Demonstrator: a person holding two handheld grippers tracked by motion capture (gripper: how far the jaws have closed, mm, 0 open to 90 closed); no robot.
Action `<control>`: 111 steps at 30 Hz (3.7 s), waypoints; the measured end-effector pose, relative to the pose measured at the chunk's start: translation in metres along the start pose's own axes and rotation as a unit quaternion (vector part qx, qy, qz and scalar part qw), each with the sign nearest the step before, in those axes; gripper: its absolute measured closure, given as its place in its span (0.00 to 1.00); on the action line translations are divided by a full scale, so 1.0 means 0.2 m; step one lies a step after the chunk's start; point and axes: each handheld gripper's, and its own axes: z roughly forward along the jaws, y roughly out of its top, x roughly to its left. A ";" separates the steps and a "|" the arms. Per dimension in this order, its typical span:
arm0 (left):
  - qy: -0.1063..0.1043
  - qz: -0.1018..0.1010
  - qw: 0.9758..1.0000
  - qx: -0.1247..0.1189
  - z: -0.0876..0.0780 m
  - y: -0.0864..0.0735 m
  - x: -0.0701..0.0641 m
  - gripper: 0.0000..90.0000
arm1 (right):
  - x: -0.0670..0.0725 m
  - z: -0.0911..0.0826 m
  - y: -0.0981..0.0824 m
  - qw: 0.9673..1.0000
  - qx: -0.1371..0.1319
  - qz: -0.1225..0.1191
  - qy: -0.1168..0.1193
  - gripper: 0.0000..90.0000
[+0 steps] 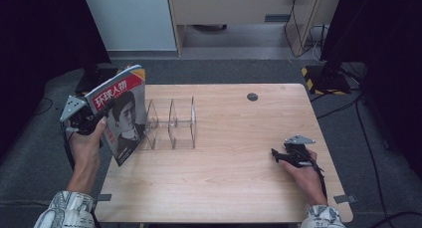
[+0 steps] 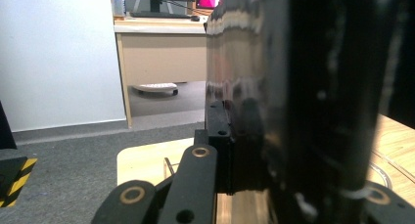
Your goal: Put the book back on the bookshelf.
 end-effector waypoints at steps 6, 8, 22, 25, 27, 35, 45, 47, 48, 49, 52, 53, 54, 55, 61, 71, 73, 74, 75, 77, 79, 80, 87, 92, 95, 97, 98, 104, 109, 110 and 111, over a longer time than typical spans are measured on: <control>-0.002 0.000 1.000 -0.011 0.02 -0.03 0.00 0.96 | 0.00 0.00 0.00 1.000 0.000 0.000 0.000 0.42; -0.004 -0.004 1.000 -0.018 0.03 -0.04 -0.01 0.96 | 0.00 0.00 0.00 1.000 0.000 0.000 0.000 0.42; -0.006 -0.005 0.999 -0.035 0.03 -0.08 -0.01 0.96 | 0.00 0.00 0.00 1.000 0.001 0.000 0.000 0.42; -0.007 -0.008 0.999 -0.041 0.02 -0.10 -0.02 0.96 | 0.00 0.00 0.00 1.000 0.001 -0.001 0.000 0.42; -0.004 -0.010 0.999 -0.044 0.02 -0.11 -0.02 0.96 | 0.00 0.00 0.00 1.000 0.000 -0.002 0.000 0.42; -0.003 -0.017 0.999 -0.043 -0.02 -0.15 -0.02 0.96 | 0.00 0.00 0.00 1.000 0.002 0.000 0.001 0.42; 0.006 -0.022 0.999 -0.033 -0.07 -0.20 -0.02 0.95 | 0.00 0.00 0.00 1.000 0.002 0.001 0.001 0.42; 0.007 -0.024 0.999 -0.032 -0.07 -0.20 -0.02 0.95 | 0.00 0.00 0.00 1.000 0.002 0.002 0.001 0.42; 0.007 -0.024 0.999 -0.032 -0.07 -0.20 -0.02 0.95 | 0.00 0.00 0.00 1.000 0.002 0.001 0.001 0.42; 0.007 -0.025 0.999 -0.030 -0.07 -0.20 -0.02 0.95 | 0.00 0.00 0.00 1.000 0.002 0.002 0.001 0.42; 0.010 -0.022 0.999 -0.026 -0.07 -0.19 -0.02 0.94 | 0.00 0.00 0.00 1.000 0.002 0.001 0.001 0.42; 0.014 -0.016 1.000 -0.021 -0.07 -0.19 -0.03 0.94 | 0.00 0.00 0.00 1.000 0.002 0.001 0.001 0.42; 0.014 -0.016 1.000 -0.021 -0.07 -0.19 -0.03 0.93 | 0.00 0.00 0.00 1.000 0.002 0.001 0.001 0.42; 0.017 -0.009 1.000 -0.018 -0.07 -0.18 -0.03 0.93 | 0.00 0.00 0.00 1.000 0.002 0.001 0.001 0.42; 0.019 -0.001 1.000 -0.011 -0.07 -0.18 -0.04 0.89 | 0.00 0.00 0.00 1.000 0.002 0.001 0.001 0.42; 0.013 0.003 1.000 -0.011 -0.07 -0.15 -0.03 0.82 | 0.00 0.00 0.00 1.000 0.002 0.000 0.001 0.42; 0.012 0.004 1.000 -0.011 -0.07 -0.14 -0.03 0.81 | 0.00 0.00 0.00 1.000 0.002 0.000 0.001 0.42; 0.012 0.004 1.000 -0.011 -0.07 -0.14 -0.03 0.80 | 0.00 0.00 0.00 1.000 0.002 0.000 0.001 0.42; 0.009 0.004 1.000 -0.009 -0.07 -0.13 -0.03 0.79 | 0.00 0.00 0.00 1.000 0.002 0.000 0.002 0.42; 0.006 0.003 1.000 -0.008 -0.06 -0.12 -0.03 0.80 | 0.00 0.00 0.00 1.000 0.002 0.000 0.002 0.42; 0.002 -0.001 1.000 -0.006 -0.06 -0.12 -0.02 0.86 | 0.00 0.00 0.00 1.000 0.001 -0.002 0.002 0.42; 0.001 -0.002 1.000 -0.006 -0.06 -0.13 -0.02 0.91 | 0.00 0.00 0.00 1.000 0.002 -0.001 0.002 0.42; -0.005 -0.015 1.000 -0.018 -0.07 -0.13 0.00 0.96 | 0.00 0.00 0.00 1.000 0.002 -0.001 0.003 0.42; -0.008 -0.017 0.999 -0.027 -0.06 -0.14 0.00 0.96 | 0.00 0.00 0.00 1.000 0.002 -0.001 0.003 0.42; -0.010 -0.027 0.999 -0.031 -0.06 -0.14 0.01 0.96 | 0.00 0.00 0.00 1.000 0.002 -0.001 0.003 0.42; -0.011 -0.026 0.999 -0.032 -0.06 -0.14 0.02 0.96 | 0.00 0.00 0.00 1.000 0.002 -0.001 0.003 0.42; -0.011 -0.026 0.999 -0.032 -0.06 -0.14 0.02 0.96 | 0.00 0.00 0.00 1.000 0.002 -0.001 0.003 0.42; -0.016 -0.026 0.998 -0.046 -0.06 -0.13 0.02 0.96 | 0.00 0.00 0.00 1.000 0.002 -0.001 0.003 0.42; -0.022 -0.018 0.998 -0.049 -0.05 -0.14 0.01 0.96 | 0.00 0.00 0.00 1.000 0.002 -0.001 0.003 0.42; -0.024 -0.018 0.998 -0.051 -0.04 -0.14 0.01 0.96 | 0.00 0.00 0.00 1.000 0.002 -0.001 0.003 0.42; -0.025 -0.018 0.998 -0.052 -0.04 -0.14 0.01 0.96 | 0.00 0.00 0.00 1.000 0.002 -0.001 0.003 0.42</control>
